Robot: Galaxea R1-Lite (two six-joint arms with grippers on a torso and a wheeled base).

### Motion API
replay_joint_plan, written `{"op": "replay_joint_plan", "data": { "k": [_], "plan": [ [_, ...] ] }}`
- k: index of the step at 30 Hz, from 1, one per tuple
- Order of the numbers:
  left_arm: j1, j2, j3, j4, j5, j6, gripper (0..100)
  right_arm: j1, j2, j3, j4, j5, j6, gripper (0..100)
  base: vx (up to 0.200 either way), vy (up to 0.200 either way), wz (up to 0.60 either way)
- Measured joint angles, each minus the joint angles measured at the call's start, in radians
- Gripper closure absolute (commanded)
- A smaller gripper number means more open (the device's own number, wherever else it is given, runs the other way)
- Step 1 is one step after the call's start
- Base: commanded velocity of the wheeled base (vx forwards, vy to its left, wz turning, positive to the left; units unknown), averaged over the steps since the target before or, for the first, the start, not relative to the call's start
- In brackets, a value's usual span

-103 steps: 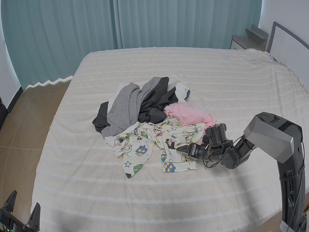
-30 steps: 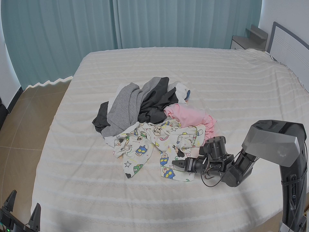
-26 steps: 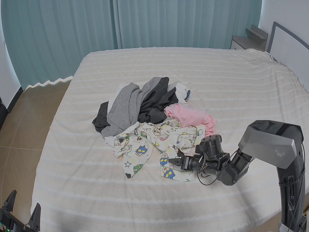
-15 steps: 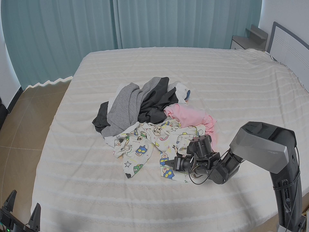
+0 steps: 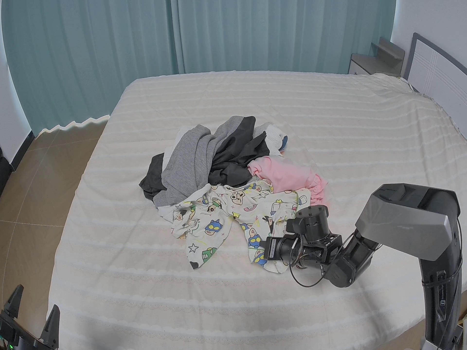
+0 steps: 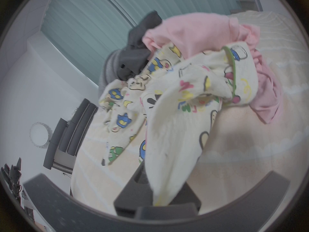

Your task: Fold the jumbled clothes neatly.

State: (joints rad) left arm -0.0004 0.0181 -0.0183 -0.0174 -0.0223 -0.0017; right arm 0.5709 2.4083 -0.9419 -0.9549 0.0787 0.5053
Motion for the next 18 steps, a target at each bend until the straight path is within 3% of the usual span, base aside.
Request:
{"op": "replay_joint_plan", "data": {
  "k": [6,14,18],
  "plan": [
    [-0.004,0.022,-0.121,-0.018,-0.046,-0.054,0,0.021,-0.051,0.082,-0.077,0.001,0.002,100,0.0,0.0,0.0],
    [-0.011,0.267,-0.244,-0.003,-0.282,-0.081,0,0.047,-0.145,0.209,-0.206,0.002,0.005,100,0.0,0.0,0.0],
    [-0.018,0.42,-0.251,0.001,-0.337,-0.075,0,0.054,-0.202,0.257,-0.237,0.004,0.005,100,0.0,0.0,0.0]
  ]
}}
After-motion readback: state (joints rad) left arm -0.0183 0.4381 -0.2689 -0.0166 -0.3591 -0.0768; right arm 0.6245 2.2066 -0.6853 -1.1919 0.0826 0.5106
